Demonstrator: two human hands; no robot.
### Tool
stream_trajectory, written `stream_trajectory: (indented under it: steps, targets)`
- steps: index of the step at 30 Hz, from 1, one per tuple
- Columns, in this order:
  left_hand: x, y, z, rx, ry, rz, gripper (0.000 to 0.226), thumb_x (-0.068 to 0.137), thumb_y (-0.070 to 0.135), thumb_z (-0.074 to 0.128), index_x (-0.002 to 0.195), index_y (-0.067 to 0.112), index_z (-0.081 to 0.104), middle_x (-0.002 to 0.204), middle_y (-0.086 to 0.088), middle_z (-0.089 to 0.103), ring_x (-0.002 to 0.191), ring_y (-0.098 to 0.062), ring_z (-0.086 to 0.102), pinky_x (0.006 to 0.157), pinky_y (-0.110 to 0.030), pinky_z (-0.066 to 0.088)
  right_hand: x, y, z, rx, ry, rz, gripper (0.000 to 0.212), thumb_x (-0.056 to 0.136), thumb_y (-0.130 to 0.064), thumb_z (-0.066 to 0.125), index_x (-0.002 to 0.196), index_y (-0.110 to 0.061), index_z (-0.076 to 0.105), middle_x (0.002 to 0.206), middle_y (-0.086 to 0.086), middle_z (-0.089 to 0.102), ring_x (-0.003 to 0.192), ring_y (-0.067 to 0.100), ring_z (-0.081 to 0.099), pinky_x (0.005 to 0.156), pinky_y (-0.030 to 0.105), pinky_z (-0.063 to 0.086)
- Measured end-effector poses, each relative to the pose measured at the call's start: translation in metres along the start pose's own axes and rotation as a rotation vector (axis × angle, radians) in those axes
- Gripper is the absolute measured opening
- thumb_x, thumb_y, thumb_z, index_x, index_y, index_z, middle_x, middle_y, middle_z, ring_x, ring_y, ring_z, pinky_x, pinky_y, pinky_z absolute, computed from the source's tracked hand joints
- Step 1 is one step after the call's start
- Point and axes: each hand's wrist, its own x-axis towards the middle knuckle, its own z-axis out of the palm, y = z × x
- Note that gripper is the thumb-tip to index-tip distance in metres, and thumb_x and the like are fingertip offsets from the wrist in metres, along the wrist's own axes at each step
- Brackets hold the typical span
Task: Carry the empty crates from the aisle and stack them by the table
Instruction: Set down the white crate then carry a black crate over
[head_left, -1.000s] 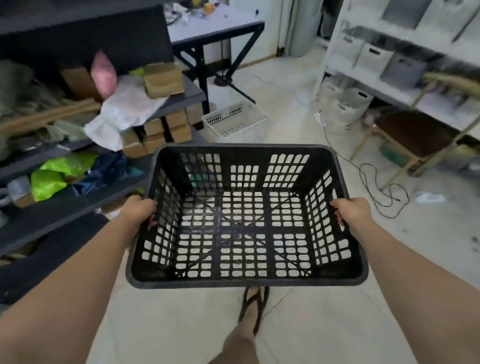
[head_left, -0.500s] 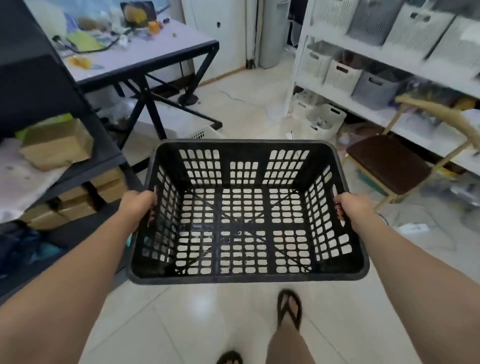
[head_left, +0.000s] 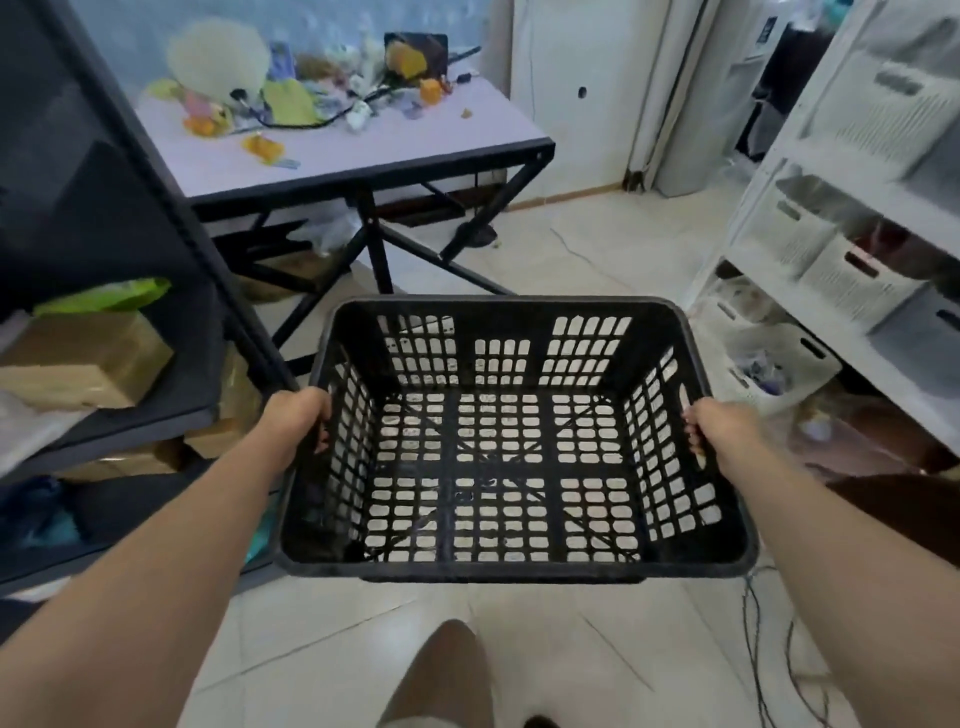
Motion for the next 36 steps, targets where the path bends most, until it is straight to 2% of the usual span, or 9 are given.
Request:
stream_trajectory:
  steps: [5,8,14,19,23,26,31,33,36]
  targets:
    - [0.103,0.034,0.021,-0.061,0.05,-0.075,0.007,0.075,0.002,0.046,0.082,0.001,0.046,0.065,-0.013,0.041,0.053,-0.026,0.041,0.046,-0.03,0.036,0.096,-0.073,0.088,-0.045,-0.052,-0.056,0.012,0.082,-0.001,0.052,0.071,0.001,0.058,0.058,0.012,0.052,0.049,0.023,0.046,0.046,0.028,0.038]
    - [0.183,0.052,0.032,-0.087,0.099,-0.127,0.014,0.075,0.003,0.047,0.089,0.0,0.049,0.066,-0.013,0.044,0.055,-0.025,0.043,0.049,-0.03,0.038,0.156,-0.112,0.154,-0.084,-0.112,-0.048,0.01,0.083,-0.002,0.053,0.074,0.0,0.058,0.06,0.011,0.052,0.049,0.022,0.046,0.046,0.028,0.038]
    - [0.304,0.09,0.041,-0.071,0.134,-0.284,0.027,0.078,0.006,0.051,0.104,-0.001,0.053,0.075,-0.013,0.049,0.065,-0.026,0.049,0.054,-0.031,0.042,0.246,-0.176,0.264,-0.185,-0.152,0.005,0.016,0.082,-0.004,0.055,0.066,-0.002,0.057,0.059,0.011,0.053,0.048,0.022,0.044,0.045,0.029,0.037]
    - [0.383,0.113,0.063,-0.092,0.167,-0.315,0.018,0.082,0.008,0.053,0.099,0.001,0.054,0.069,-0.01,0.048,0.06,-0.022,0.046,0.055,-0.031,0.041,0.311,-0.215,0.339,-0.211,-0.176,0.004,0.01,0.079,-0.004,0.055,0.071,-0.002,0.06,0.06,0.009,0.057,0.046,0.019,0.047,0.038,0.022,0.037]
    - [0.448,0.105,0.086,-0.125,0.188,-0.361,0.007,0.084,0.011,0.055,0.08,0.005,0.055,0.07,-0.01,0.051,0.061,-0.02,0.048,0.061,-0.032,0.046,0.366,-0.217,0.396,-0.229,-0.198,0.006,0.012,0.08,-0.004,0.055,0.07,-0.005,0.06,0.061,0.008,0.057,0.049,0.019,0.05,0.044,0.025,0.037]
    - [0.5,0.088,0.108,-0.136,0.169,-0.389,0.009,0.084,0.014,0.056,0.078,0.007,0.055,0.067,-0.009,0.051,0.059,-0.02,0.049,0.06,-0.031,0.045,0.407,-0.205,0.441,-0.264,-0.213,-0.015,0.014,0.08,-0.006,0.055,0.067,-0.006,0.06,0.061,0.007,0.057,0.051,0.02,0.052,0.048,0.026,0.04]
    - [0.566,0.058,0.137,-0.142,0.155,-0.353,0.011,0.085,0.016,0.054,0.08,0.006,0.056,0.064,-0.009,0.051,0.055,-0.021,0.048,0.054,-0.029,0.041,0.461,-0.174,0.495,-0.279,-0.211,-0.029,0.008,0.082,-0.007,0.055,0.077,-0.005,0.062,0.064,0.007,0.058,0.055,0.019,0.055,0.053,0.025,0.043]
    - [0.584,0.049,0.146,-0.135,0.195,-0.335,0.012,0.084,0.013,0.054,0.086,0.002,0.059,0.066,-0.01,0.054,0.055,-0.022,0.05,0.052,-0.027,0.043,0.473,-0.166,0.505,-0.272,-0.228,-0.005,0.009,0.082,-0.006,0.054,0.081,-0.004,0.062,0.067,0.008,0.06,0.057,0.019,0.056,0.054,0.026,0.045]
    - [0.599,0.036,0.157,-0.1,0.28,-0.32,0.033,0.083,0.011,0.053,0.113,-0.002,0.058,0.08,-0.012,0.061,0.063,-0.022,0.055,0.06,-0.03,0.049,0.484,-0.161,0.513,-0.265,-0.261,0.021,0.018,0.083,-0.005,0.05,0.096,0.001,0.062,0.074,0.011,0.063,0.063,0.022,0.058,0.054,0.029,0.045]
